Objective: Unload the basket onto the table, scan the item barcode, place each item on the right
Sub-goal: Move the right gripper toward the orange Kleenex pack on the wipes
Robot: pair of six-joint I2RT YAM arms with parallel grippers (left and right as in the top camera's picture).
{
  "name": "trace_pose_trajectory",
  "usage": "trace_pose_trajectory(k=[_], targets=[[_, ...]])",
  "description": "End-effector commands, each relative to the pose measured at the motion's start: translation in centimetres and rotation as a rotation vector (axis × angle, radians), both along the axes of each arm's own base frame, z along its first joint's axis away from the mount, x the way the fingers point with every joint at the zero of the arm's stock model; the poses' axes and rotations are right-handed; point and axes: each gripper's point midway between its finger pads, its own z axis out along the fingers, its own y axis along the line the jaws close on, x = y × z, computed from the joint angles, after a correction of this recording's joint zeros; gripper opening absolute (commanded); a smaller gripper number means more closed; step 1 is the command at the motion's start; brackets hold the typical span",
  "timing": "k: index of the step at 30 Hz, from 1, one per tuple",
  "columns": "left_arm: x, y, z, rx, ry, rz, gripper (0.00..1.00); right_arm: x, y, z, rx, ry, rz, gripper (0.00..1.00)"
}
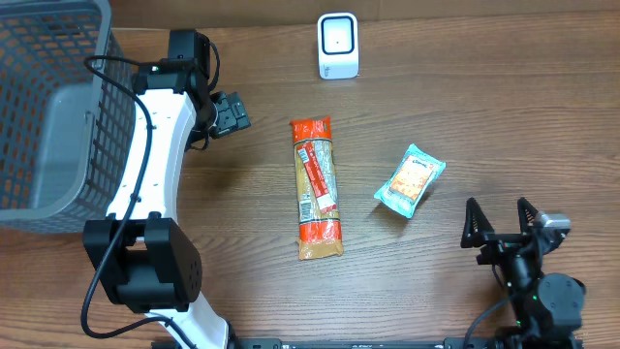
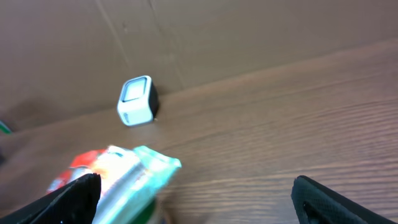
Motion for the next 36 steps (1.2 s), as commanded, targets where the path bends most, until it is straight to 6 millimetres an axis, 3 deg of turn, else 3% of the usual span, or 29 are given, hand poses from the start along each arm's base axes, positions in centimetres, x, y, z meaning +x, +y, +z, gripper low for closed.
trace_pose_trajectory(k=[1, 7, 11, 14, 23, 26, 27, 29, 33, 34, 35, 36], targets=[[0.3, 0.0, 1.4, 0.007, -0.04, -0.019, 1.0, -1.5, -0.1, 7.1, 0.056, -0.109, -0.003, 1.0], [0.3, 0.0, 1.4, 0.007, -0.04, -0.019, 1.0, -2.8, -0.2, 12.8, 0.05, -0.005, -0.012, 1.0], [0.4, 0.0, 1.4, 0.007, -0.043, -0.019, 1.0, -2.1, -0.2, 14.3, 0.043, 0.154, -0.015, 1.0], [0.4, 0.0, 1.4, 0.007, -0.042, -0.019, 1.0, -1.3, 0.1, 14.2, 0.039, 0.286, -0.002, 1.0], [0.4, 0.0, 1.4, 0.007, -0.042, -0.019, 1.0, 1.4, 5.4, 10.6, 0.149, 0.593, 0.281, 1.0], [0.4, 0.0, 1.4, 0.007, -0.043, -0.019, 1.0, 2.0, 6.1, 8.7, 0.185, 0.689, 0.309, 1.0], [0.4, 0.0, 1.4, 0.007, -0.042, -0.019, 1.0, 2.1, 6.1, 7.9, 0.202, 0.732, 0.298, 0.96], [0.4, 0.0, 1.4, 0.007, -0.043, -0.019, 1.0, 2.3, 6.1, 6.5, 0.223, 0.801, 0.284, 0.76], [0.4, 0.0, 1.4, 0.007, -0.043, -0.019, 1.0, 2.7, 6.1, 3.6, 0.293, 0.935, 0.231, 0.7], [0.4, 0.0, 1.4, 0.007, -0.043, -0.019, 1.0, 3.0, 6.1, 3.0, 0.297, 0.952, 0.228, 0.77], [0.4, 0.0, 1.4, 0.007, -0.043, -0.019, 1.0, 3.2, 6.1, 2.6, 0.298, 0.961, 0.226, 0.96], [0.4, 0.0, 1.4, 0.007, -0.043, -0.019, 1.0, 3.5, 6.2, 2.1, 0.302, 0.973, 0.227, 1.0]])
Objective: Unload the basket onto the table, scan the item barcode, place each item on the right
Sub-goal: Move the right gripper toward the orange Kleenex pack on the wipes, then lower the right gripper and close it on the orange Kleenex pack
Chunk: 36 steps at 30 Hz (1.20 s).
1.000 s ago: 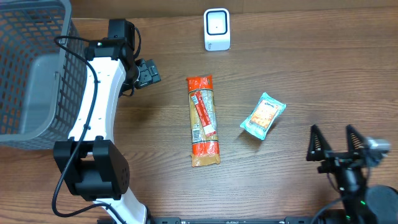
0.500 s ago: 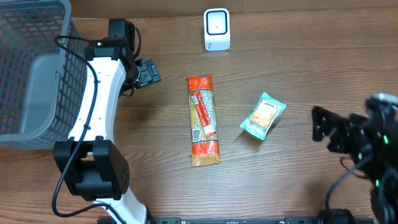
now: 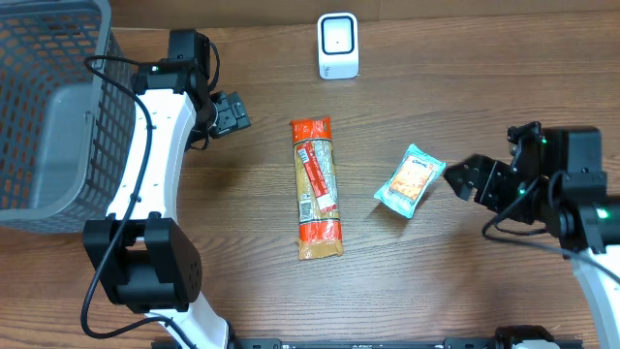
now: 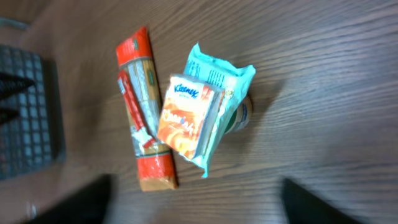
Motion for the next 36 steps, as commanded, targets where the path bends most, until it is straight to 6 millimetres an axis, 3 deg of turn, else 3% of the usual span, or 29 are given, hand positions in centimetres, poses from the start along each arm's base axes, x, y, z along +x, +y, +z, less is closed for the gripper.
trace_pose_trajectory(k=[1, 4, 6, 7, 11, 15, 19, 26, 36], targets=[[0.3, 0.0, 1.4, 0.007, -0.041, -0.019, 1.0, 0.5, 0.6, -1.3, 0.041, 0.055, -0.01, 1.0], [0.3, 0.0, 1.4, 0.006, -0.041, -0.019, 1.0, 1.1, 0.8, -2.5, 0.048, 0.101, -0.005, 0.98], [0.3, 0.0, 1.4, 0.006, -0.041, -0.019, 1.0, 1.3, 0.7, -3.5, 0.043, 0.136, -0.009, 0.66], [0.3, 0.0, 1.4, 0.006, -0.041, -0.018, 1.0, 1.3, 0.8, -3.9, 0.045, 0.156, -0.013, 0.57], [0.3, 0.0, 1.4, 0.006, -0.041, -0.019, 1.0, 1.3, 1.6, -4.5, 0.042, 0.176, 0.01, 0.47], [0.3, 0.0, 1.4, 0.006, -0.041, -0.019, 1.0, 1.5, 2.4, -4.6, 0.015, 0.156, 0.032, 0.47], [0.3, 0.0, 1.4, 0.006, -0.041, -0.019, 1.0, 1.9, 1.9, -5.1, -0.052, 0.165, -0.047, 0.46], [0.3, 0.0, 1.4, 0.006, -0.041, -0.019, 1.0, 3.1, 3.6, -5.0, -0.033, 0.119, -0.02, 0.43], [0.3, 0.0, 1.4, 0.006, -0.041, -0.019, 1.0, 3.1, 5.7, -8.3, -0.043, 0.225, 0.012, 0.42]])
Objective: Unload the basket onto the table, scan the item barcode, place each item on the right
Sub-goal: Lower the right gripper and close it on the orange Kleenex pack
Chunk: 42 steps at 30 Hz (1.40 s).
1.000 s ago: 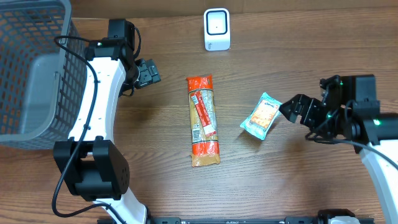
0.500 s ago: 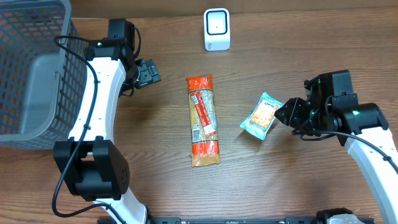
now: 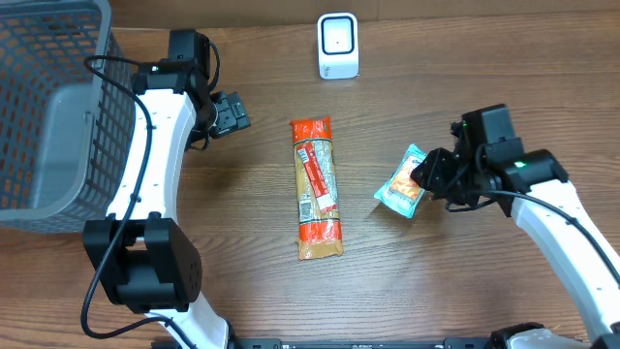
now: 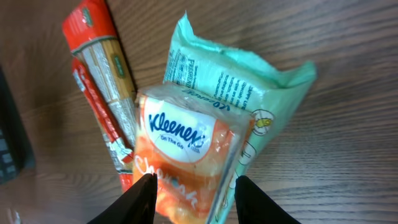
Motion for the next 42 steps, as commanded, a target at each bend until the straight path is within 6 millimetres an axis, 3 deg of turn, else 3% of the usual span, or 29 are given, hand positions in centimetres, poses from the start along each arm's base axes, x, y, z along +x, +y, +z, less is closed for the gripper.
trace_pose_trajectory(k=[1, 11, 14, 21, 42], targets=[[0.3, 0.0, 1.4, 0.007, -0.041, -0.019, 1.0, -0.1, 0.2, -0.6, -0.007, 0.017, -0.004, 0.4], [0.3, 0.0, 1.4, 0.007, -0.041, -0.019, 1.0, 0.0, 0.1, -0.7, -0.015, 0.016, -0.007, 0.38], [0.3, 0.0, 1.4, 0.007, -0.041, -0.019, 1.0, 0.0, 0.1, -0.5, -0.012, 0.01, -0.006, 0.29], [0.3, 0.0, 1.4, 0.007, -0.041, -0.019, 1.0, -0.1, 0.1, 1.2, 0.002, -0.044, -0.004, 0.33], [0.3, 0.0, 1.4, 0.007, -0.041, -0.019, 1.0, -0.5, -0.6, -0.1, -0.043, 0.003, -0.017, 0.32]])
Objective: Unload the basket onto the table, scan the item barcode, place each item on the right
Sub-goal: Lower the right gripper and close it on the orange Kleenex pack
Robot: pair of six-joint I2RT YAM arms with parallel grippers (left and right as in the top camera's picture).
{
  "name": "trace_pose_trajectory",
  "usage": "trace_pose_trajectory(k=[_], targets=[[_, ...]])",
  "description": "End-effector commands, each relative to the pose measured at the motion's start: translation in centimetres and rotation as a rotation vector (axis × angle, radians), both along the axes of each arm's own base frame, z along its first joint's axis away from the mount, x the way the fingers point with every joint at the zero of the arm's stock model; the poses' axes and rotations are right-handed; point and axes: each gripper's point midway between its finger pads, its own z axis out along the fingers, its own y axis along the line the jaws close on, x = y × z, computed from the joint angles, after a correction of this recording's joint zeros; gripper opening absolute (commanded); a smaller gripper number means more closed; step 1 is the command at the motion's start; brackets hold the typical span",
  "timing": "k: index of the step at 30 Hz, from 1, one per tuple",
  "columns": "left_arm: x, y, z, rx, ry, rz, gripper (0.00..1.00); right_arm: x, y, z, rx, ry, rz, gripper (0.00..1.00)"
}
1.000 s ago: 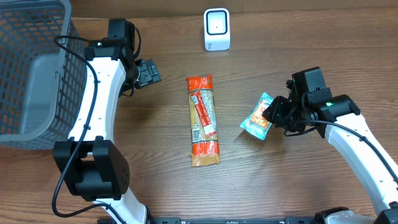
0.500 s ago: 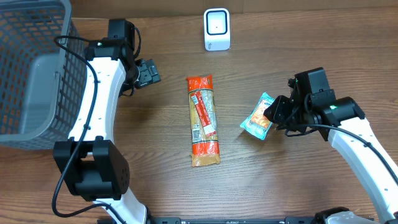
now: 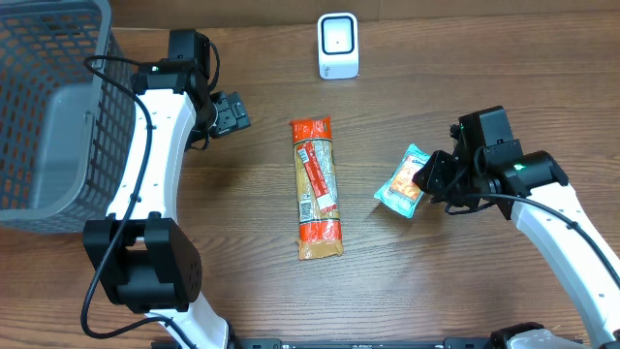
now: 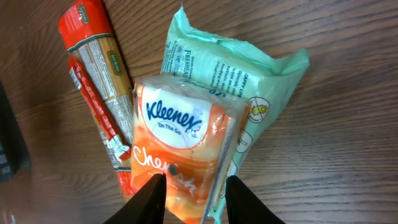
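An orange Kleenex tissue pack lies on top of a mint-green wipes packet on the wooden table, right of centre. My right gripper is low over them, open, its two fingers straddling the near end of the orange pack; overhead it sits at the packet's right edge. The white barcode scanner stands at the table's far edge. My left gripper hovers at the upper left, apparently shut and holding nothing.
A long red and clear spaghetti packet lies lengthwise in the middle of the table, just left of the tissue pack. A grey wire basket fills the far left, beside the left arm.
My right gripper has come a little lower and closer over the Kleenex pack, and its fingers stand somewhat nearer together around the pack's end. The packs and the left arm have not moved.
The right gripper was open at the front right corner, looking level across the table. Then it was raised right of the packets, looking down at them. Then it stood open directly over the Kleenex pack, and now its fingers straddle the pack more closely.
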Motion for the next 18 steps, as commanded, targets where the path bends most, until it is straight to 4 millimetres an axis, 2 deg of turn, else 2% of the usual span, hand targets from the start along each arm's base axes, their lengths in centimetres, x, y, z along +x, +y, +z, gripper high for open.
trace_pose_trajectory(k=[1, 8, 18], targets=[[0.33, 0.01, 1.42, 0.006, -0.041, -0.019, 1.0, 0.03, -0.29, -0.57, -0.025, 0.006, -0.004, 0.31], [0.34, 0.01, 1.42, 0.006, -0.041, -0.019, 1.0, 0.03, -0.35, -0.67, -0.029, 0.009, -0.005, 0.25], [0.34, 0.01, 1.42, 0.006, -0.041, -0.019, 1.0, 0.36, -0.26, -0.8, -0.028, 0.003, -0.005, 0.24]])
